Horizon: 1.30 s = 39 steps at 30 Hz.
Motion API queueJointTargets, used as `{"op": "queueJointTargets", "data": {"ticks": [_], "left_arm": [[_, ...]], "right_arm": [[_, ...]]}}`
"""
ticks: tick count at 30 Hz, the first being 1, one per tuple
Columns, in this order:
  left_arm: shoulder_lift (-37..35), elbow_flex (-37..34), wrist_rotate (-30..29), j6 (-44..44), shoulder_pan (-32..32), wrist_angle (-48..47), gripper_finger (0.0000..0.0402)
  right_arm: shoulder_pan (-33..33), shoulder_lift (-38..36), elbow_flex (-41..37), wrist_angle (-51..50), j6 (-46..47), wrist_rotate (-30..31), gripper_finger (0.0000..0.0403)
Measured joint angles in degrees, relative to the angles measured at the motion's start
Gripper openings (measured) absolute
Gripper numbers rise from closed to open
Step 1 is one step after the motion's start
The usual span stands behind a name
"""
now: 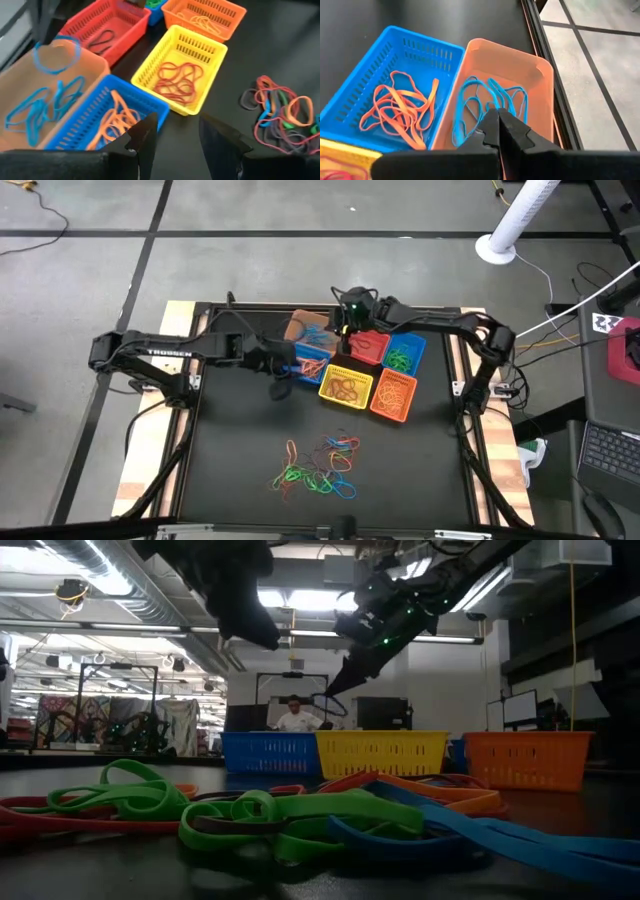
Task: Sort rubber bands into baskets
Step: Put the blue rubber band into the transparent orange basket, then put the orange rubber band into the left blue basket
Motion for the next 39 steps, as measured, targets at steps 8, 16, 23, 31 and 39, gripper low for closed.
{"op": "queueJointTargets", "data": {"ticks": [8,16,23,31,39], "left_arm": [[0.02,0.0,-0.02,-5.18,-4.55,-0.02,0.0141],[0.04,0.0,-0.07,-8.49,-9.68,-0.38,0.0141],[0.13,0.0,-0.11,-6.05,-16.22,-0.47,0.0141],[6.18,0.0,-0.09,1.69,-22.29,0.06,0.0141],[15.25,0.0,0.63,12.91,-25.58,0.42,0.0141]], "right_arm": [[0.07,4.86,0.0,4.89,0.07,-0.34,0.0018],[0.07,5.53,0.0,5.73,0.15,-0.31,0.0123],[0.07,5.53,0.0,3.63,0.79,-0.31,0.0166],[0.07,5.51,0.0,1.27,5.44,-0.35,0.0162],[0.07,5.48,0.0,1.21,5.44,-0.37,0.0161]]}}
